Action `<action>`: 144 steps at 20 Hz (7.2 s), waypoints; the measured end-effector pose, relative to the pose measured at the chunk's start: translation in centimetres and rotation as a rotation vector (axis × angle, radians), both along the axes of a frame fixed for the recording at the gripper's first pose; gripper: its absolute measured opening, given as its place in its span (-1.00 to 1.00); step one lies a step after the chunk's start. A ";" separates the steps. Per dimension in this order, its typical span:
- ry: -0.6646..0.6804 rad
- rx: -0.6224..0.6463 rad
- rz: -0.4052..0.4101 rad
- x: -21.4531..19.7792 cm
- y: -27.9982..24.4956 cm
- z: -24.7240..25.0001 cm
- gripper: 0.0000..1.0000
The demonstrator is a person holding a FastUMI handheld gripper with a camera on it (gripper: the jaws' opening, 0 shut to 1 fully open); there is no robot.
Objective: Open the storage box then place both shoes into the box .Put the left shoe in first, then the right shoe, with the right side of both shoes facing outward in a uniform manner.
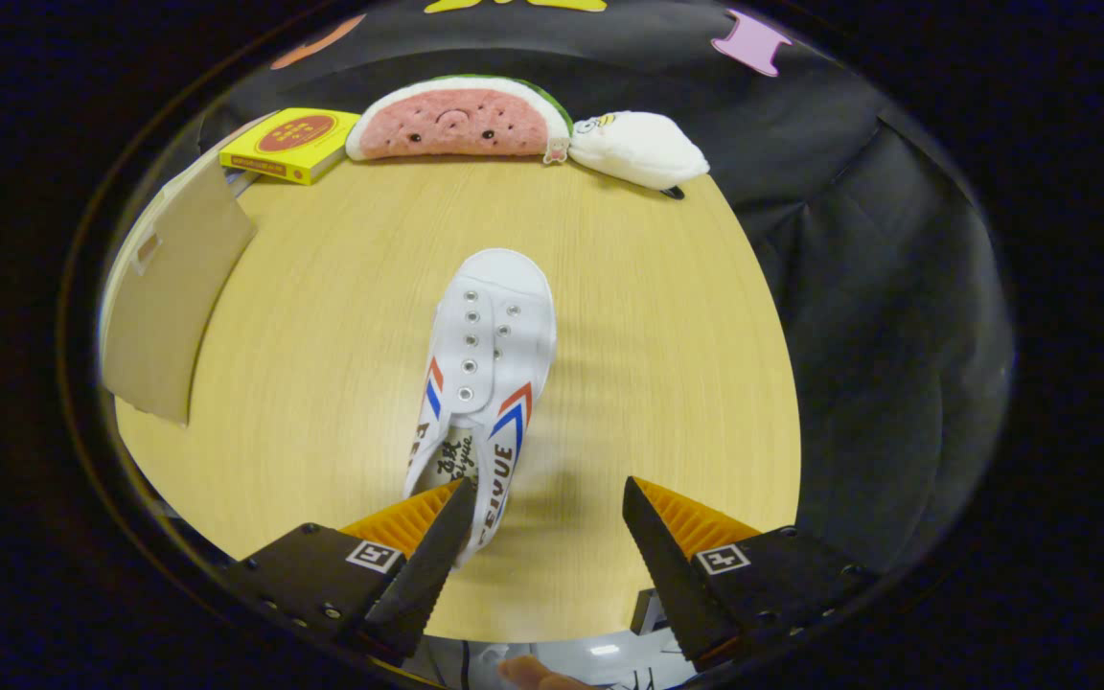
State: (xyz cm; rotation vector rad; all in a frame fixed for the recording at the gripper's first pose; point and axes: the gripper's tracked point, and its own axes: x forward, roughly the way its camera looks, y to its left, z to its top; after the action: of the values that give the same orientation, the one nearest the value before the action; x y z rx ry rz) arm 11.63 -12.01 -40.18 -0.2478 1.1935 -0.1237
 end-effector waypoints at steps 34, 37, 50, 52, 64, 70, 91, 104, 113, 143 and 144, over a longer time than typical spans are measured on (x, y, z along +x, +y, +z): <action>-0.146 0.493 -0.018 3.8 1.1 -3.2 -0.99; -0.175 0.539 -0.050 3.5 1.2 -2.4 -0.99; -0.181 0.367 -0.105 1.9 2.1 -3.0 -1.00; -0.214 0.291 -0.101 2.1 1.8 -3.3 -1.00; -0.273 0.239 0.040 6.0 1.6 -3.6 -0.54; -0.241 0.341 0.015 6.4 1.8 -3.3 -0.99; -0.301 0.918 -0.047 0.5 19.0 16.7 -1.00; -0.325 0.685 0.127 1.8 38.4 19.0 -1.00; -0.466 0.323 0.034 3.5 40.5 14.0 -1.00; -0.756 0.347 0.123 -3.2 37.3 25.8 0.93; -0.797 0.342 0.132 -4.1 36.6 27.2 0.93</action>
State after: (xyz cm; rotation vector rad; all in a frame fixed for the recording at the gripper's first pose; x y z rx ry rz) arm 7.56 24.56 -13.01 0.0335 0.3896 0.0957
